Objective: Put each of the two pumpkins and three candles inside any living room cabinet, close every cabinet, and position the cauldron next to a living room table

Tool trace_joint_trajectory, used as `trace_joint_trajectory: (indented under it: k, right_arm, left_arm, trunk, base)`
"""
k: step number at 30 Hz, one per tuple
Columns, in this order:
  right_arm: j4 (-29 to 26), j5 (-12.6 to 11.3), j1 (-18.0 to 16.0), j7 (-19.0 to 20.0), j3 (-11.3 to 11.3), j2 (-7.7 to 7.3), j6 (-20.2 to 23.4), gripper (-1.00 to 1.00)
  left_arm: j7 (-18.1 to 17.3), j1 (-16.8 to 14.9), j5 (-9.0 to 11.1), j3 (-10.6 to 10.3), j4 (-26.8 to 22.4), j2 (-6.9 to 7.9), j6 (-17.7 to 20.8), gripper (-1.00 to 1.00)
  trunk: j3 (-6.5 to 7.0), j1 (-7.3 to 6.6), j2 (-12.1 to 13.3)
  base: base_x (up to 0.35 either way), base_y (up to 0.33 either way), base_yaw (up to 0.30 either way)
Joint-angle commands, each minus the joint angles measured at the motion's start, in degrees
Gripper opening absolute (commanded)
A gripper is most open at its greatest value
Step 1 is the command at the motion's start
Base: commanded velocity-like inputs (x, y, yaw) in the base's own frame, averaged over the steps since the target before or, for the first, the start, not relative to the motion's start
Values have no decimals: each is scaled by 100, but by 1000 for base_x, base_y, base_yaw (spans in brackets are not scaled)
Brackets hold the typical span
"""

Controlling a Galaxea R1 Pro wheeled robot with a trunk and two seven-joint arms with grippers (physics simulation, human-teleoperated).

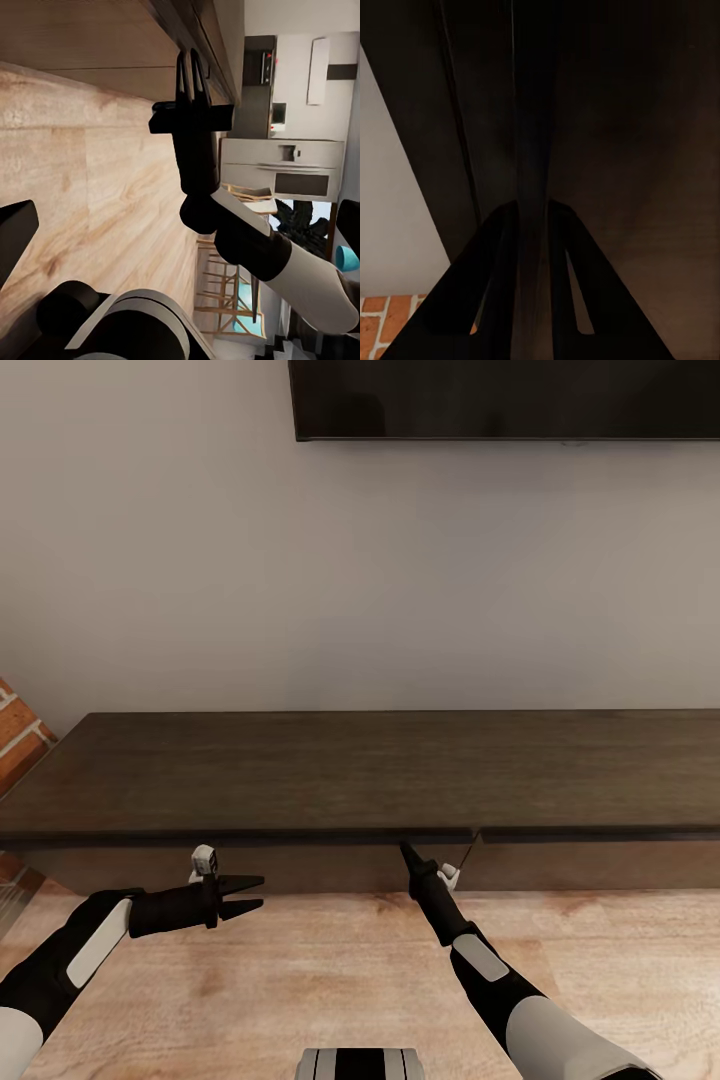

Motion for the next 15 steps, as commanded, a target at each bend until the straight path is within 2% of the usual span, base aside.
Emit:
trace_joint_trajectory:
  k: [1,15]
  right_arm:
    - [17,-60,-1,0,24,-3,54,-100]
    - [17,-78,-1,2,24,-3,29,-100]
  left_arm:
    - [-9,-6,22,-16,2,4,29,100]
    - [-9,-4,22,-16,2,6,26,100]
  trunk:
    - [-5,0,-1]
    - [-5,0,-1]
  base:
    - [0,0,0]
    - [-1,0,0]
